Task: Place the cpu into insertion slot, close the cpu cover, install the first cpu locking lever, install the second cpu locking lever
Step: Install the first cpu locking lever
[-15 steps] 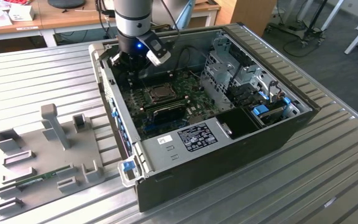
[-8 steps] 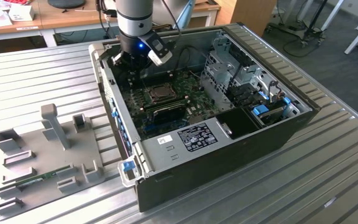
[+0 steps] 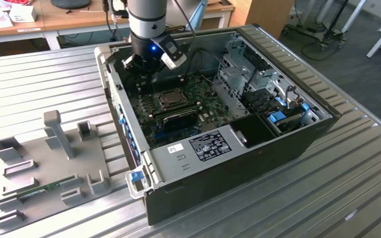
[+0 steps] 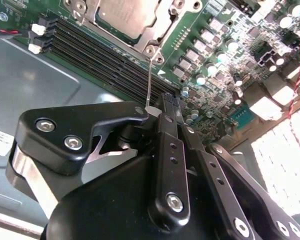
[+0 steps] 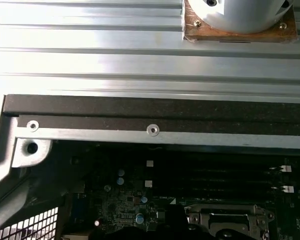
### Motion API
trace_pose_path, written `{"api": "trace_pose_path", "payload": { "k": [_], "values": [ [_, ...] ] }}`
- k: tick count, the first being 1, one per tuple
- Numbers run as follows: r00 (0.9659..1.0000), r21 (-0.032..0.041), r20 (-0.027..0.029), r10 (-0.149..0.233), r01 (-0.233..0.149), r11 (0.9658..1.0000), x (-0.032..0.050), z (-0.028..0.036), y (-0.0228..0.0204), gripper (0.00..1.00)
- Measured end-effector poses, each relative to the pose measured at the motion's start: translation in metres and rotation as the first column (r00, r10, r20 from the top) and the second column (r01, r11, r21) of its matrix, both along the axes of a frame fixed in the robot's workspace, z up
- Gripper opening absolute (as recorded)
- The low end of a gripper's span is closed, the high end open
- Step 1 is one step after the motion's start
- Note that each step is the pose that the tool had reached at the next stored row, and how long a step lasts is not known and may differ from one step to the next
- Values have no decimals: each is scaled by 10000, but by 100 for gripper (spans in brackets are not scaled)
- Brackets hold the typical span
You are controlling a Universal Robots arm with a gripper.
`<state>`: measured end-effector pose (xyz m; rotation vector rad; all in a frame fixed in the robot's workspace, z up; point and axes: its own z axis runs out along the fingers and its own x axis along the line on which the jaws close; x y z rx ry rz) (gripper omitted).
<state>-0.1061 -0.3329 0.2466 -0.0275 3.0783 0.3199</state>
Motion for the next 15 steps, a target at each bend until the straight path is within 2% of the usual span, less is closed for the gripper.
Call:
{"api": "trace_pose_path", "payload": {
  "k": [15],
  "values": [
    [10000, 106, 1, 0, 0, 9999, 156, -11, -19, 11]
  ]
}}
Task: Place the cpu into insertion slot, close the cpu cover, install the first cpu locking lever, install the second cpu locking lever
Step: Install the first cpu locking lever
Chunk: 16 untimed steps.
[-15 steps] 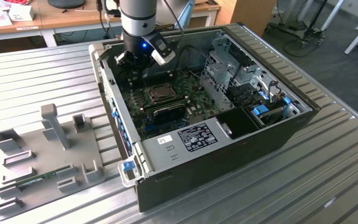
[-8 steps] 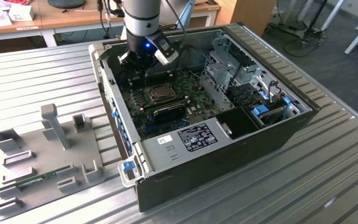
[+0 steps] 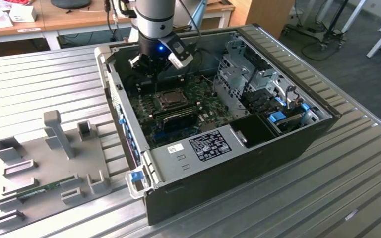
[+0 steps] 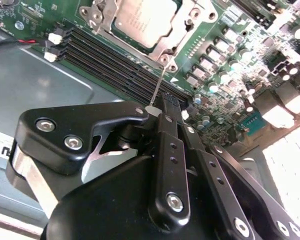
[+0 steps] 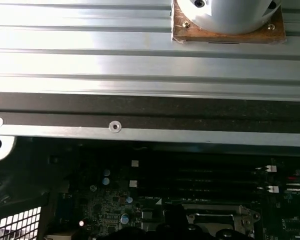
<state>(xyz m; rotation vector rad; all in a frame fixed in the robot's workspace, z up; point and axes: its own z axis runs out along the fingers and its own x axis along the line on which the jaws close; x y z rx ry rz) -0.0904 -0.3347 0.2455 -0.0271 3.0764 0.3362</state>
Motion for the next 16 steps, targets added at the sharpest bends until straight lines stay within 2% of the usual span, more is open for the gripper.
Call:
{"api": "trace_pose_path", "payload": {
  "k": [4, 16],
  "values": [
    [10000, 28, -2, 0, 0, 10000, 40, -1, -7, 11],
    [10000, 37, -1, -1, 1, 10000, 67, -2, -7, 11]
  ]
}}
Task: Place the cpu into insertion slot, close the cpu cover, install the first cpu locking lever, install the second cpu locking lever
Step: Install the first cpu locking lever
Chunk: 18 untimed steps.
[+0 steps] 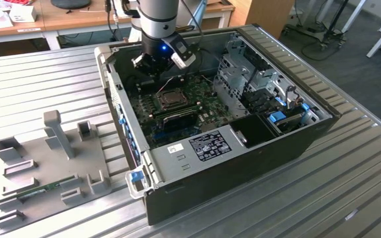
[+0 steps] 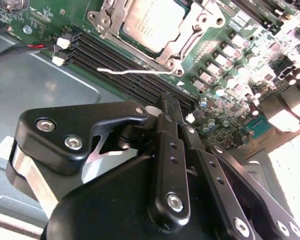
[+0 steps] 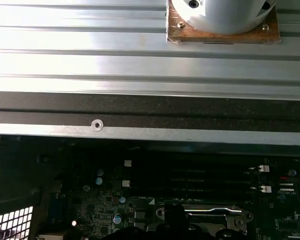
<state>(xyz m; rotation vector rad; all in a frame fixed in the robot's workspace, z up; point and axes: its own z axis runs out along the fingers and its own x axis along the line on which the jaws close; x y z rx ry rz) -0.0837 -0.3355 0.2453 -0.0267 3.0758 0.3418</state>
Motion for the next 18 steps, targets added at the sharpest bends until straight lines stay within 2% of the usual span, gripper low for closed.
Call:
{"api": "trace_pose_path", "payload": {
  "k": [11, 18],
  "values": [
    [10000, 0, -1, 2, -2, 10000, 34, -1, 0, 11],
    [10000, 1, 1, 1, -1, 10000, 106, -13, 0, 11]
  ]
}}
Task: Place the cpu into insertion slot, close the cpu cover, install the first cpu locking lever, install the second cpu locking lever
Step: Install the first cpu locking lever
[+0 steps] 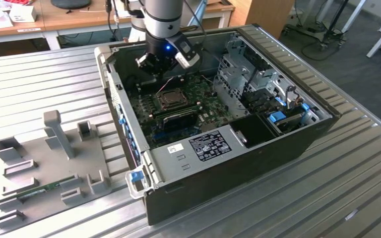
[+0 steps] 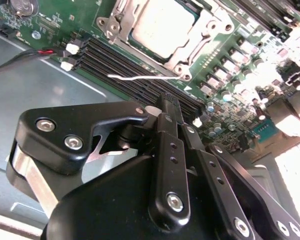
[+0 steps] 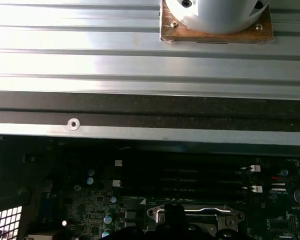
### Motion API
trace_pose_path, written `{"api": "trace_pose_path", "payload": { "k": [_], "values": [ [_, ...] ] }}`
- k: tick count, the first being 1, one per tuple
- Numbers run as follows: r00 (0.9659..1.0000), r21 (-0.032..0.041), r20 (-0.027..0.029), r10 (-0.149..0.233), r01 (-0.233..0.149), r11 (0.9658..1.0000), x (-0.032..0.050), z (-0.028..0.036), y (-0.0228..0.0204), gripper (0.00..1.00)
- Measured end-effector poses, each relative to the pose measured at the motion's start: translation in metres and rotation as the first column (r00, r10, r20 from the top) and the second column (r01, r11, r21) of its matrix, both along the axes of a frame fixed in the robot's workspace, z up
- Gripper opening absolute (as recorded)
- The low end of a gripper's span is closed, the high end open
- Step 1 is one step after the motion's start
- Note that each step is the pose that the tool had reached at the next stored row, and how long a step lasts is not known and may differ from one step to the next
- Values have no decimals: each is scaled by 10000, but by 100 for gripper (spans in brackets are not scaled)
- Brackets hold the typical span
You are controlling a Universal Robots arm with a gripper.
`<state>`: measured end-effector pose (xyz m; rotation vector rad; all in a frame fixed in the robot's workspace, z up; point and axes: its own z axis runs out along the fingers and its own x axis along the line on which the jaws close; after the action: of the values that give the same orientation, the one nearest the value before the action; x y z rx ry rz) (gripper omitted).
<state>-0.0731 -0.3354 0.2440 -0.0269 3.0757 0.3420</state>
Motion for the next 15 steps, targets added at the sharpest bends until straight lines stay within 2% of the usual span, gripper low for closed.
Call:
{"api": "trace_pose_path", "payload": {
  "k": [5, 9, 15],
  "values": [
    [10000, 0, -2, 1, -1, 10000, 75, -18, 0, 11],
    [10000, -9, -3, 0, 0, 10000, 87, -58, 2, 11],
    [10000, -4, -4, 0, 0, 10000, 88, -61, 2, 11]
  ]
}}
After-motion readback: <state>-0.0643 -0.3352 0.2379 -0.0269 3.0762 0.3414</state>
